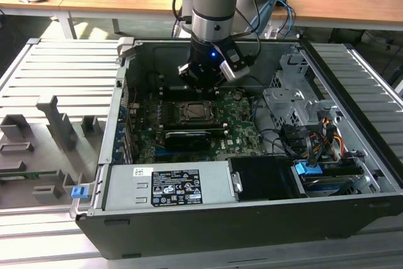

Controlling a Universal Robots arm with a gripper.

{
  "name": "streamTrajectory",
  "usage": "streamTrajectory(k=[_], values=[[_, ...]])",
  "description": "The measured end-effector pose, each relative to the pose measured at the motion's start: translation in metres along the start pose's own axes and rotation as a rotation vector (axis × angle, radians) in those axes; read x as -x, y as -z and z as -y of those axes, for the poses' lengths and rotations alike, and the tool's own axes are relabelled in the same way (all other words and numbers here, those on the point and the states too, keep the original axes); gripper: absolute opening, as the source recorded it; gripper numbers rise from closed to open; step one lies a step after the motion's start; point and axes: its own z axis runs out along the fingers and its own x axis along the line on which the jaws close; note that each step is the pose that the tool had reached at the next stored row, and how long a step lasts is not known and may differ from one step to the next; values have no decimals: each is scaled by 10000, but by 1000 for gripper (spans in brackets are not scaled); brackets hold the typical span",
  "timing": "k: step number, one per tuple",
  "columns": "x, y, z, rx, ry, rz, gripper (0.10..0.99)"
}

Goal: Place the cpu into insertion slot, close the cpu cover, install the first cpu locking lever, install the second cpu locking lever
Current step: 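Install the second cpu locking lever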

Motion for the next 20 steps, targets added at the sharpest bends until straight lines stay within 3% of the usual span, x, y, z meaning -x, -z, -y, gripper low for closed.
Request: streamTrajectory(k=[8,15,20], values=[[-13,-8,149,2,1,0,106],[-14,42,170,2,2,0,106],[-24,47,247,2,0,-1,106]])
